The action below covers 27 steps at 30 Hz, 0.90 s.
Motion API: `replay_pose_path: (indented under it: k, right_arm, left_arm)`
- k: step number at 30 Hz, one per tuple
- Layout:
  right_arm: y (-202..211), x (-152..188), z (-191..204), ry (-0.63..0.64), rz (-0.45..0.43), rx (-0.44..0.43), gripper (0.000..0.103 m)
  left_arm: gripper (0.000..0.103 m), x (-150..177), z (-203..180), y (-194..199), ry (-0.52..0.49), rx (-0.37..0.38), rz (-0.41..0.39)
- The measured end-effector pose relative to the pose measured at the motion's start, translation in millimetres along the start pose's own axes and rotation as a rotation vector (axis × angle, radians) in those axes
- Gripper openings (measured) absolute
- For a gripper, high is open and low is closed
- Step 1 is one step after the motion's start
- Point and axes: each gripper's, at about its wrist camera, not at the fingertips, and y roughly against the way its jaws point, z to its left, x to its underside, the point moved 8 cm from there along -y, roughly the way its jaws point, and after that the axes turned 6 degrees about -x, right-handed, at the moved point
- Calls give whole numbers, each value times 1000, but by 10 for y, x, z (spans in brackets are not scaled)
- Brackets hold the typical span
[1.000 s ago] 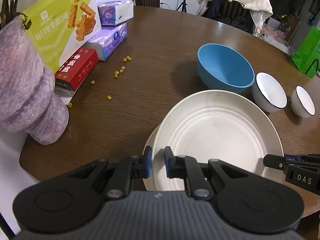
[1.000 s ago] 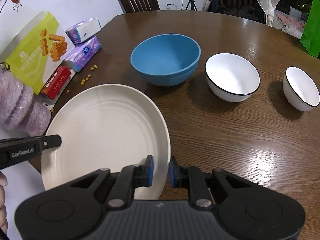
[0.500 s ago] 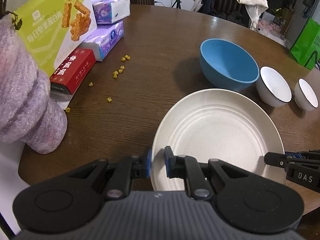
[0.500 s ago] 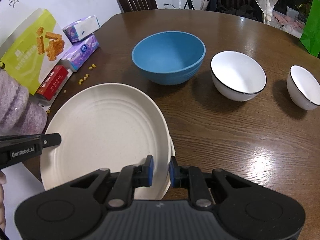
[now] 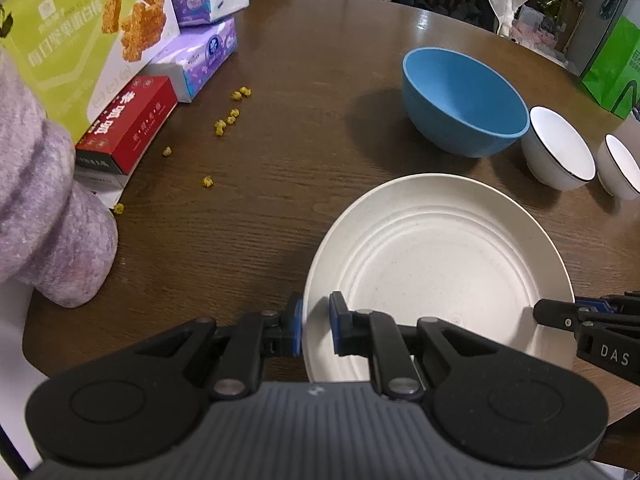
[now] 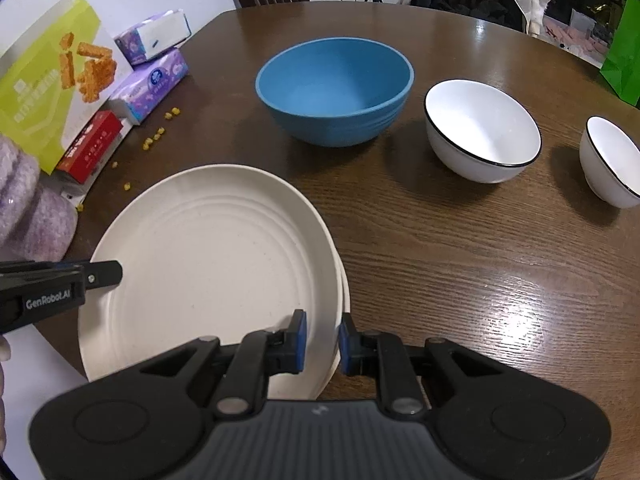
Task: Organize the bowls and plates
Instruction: 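Lower the held plate onto the stacked cream plates with both grippers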
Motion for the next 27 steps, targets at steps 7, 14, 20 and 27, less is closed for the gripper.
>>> replay_pose_path:
  k: [7, 14, 20, 27]
  right_arm:
    - [-100, 31, 4, 18, 12, 19, 17]
    - [-138, 40, -3, 44, 3, 43, 17]
    - [-177, 63, 32, 95, 4, 83, 18]
    - [-225, 83, 70, 136, 4, 112, 19]
  left_arm:
    - [14, 39, -33, -89, -11, -3, 5]
    - [14, 28, -77, -90, -35, -21, -18]
    - [14, 44, -110, -98, -77, -56, -35]
    - [14, 45, -125, -112, -94, -74, -40]
